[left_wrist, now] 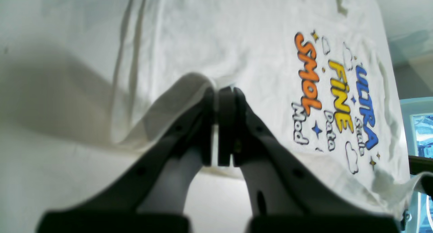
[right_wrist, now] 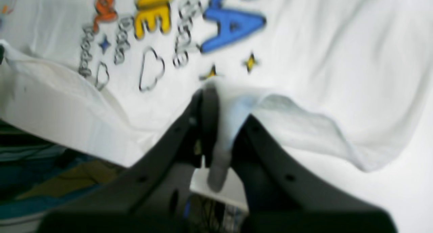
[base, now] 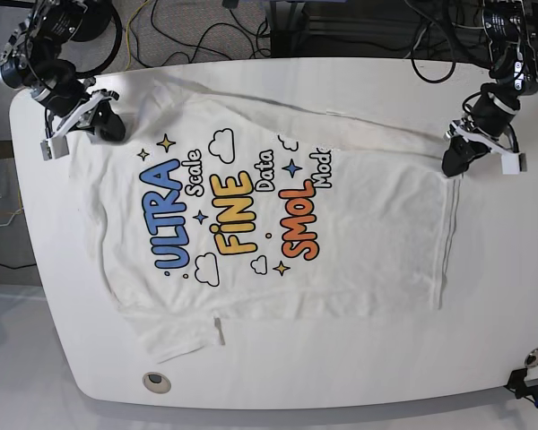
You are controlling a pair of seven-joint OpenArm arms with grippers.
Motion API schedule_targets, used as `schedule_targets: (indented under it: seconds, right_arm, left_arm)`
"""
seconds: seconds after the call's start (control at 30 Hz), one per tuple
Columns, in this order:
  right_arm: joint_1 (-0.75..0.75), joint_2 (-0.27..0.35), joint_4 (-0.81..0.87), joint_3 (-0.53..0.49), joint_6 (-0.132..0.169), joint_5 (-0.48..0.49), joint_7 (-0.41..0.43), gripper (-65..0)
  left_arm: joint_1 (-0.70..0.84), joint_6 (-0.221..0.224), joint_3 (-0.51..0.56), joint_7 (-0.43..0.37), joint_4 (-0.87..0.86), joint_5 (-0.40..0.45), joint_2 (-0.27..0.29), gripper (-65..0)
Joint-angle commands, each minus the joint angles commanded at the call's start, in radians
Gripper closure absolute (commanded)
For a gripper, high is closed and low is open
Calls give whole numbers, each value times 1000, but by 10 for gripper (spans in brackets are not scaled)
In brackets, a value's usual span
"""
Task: Fold the T-shirt properly
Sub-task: 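Lift the shoulder edge with both grippers and fold it over the print, then lower the folded edge and open both grippers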
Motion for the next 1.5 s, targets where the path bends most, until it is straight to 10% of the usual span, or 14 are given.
schedule_targets:
  seconds: [1.27, 1.5]
  right_arm:
    - [491, 49, -545, -11, -2, -2, 6, 0]
    - [494, 51, -539, -2, -84, -32, 6, -483]
  left_arm:
    - [-419, 0, 48, -2, -370, 0, 2, 0]
    - [-419, 5, 48, -2, -370, 3, -18, -477]
